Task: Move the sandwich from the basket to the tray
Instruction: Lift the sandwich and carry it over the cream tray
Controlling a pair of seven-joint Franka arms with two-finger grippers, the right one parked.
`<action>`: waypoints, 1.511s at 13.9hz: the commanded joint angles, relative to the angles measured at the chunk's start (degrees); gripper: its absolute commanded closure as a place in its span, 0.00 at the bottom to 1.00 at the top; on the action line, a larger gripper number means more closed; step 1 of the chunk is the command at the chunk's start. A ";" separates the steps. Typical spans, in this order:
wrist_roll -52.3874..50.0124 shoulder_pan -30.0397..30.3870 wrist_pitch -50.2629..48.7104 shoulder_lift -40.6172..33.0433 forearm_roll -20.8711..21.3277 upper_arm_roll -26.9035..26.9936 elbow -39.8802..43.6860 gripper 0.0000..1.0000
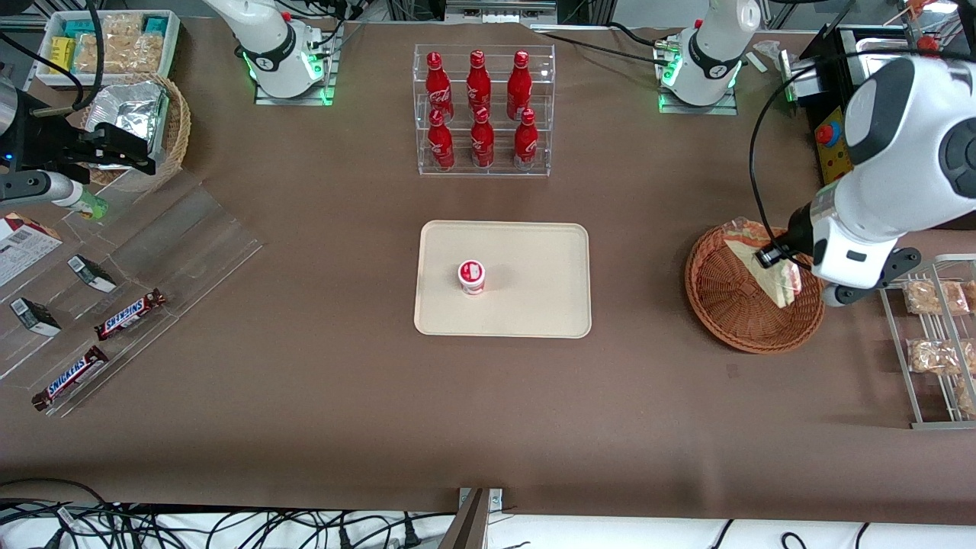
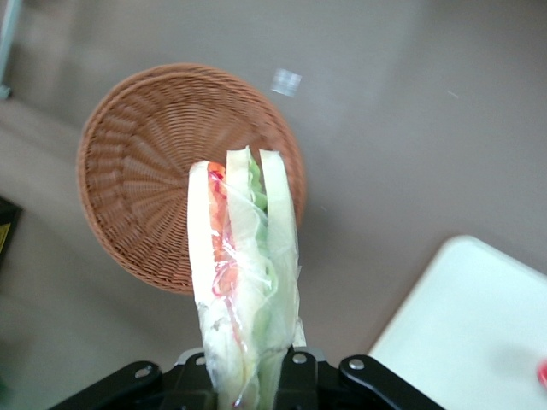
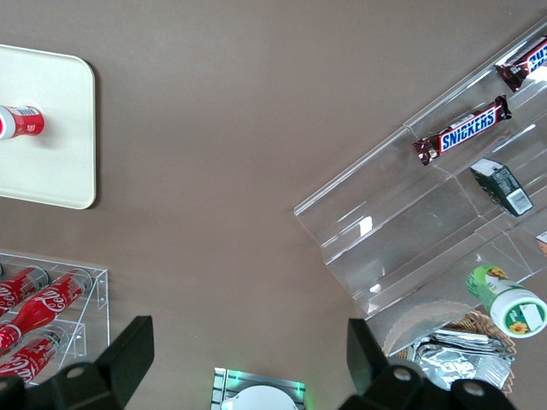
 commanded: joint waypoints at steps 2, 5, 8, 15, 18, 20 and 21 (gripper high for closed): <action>7.51 0.03 -2.08 0.83 -0.99 -5.59 3.73 1.00; 10.60 -0.06 -0.33 1.27 -0.82 -10.95 3.39 1.00; 10.17 -0.24 3.10 2.58 -0.03 -15.88 2.15 1.00; 4.64 -7.61 15.48 5.56 3.82 -16.33 -5.84 1.00; -1.59 -10.60 19.53 11.53 10.23 -16.33 -6.02 1.00; -6.34 -12.36 22.16 15.84 15.07 -16.24 -5.93 1.00; -6.79 -12.63 23.39 17.34 15.96 -16.33 -6.02 1.00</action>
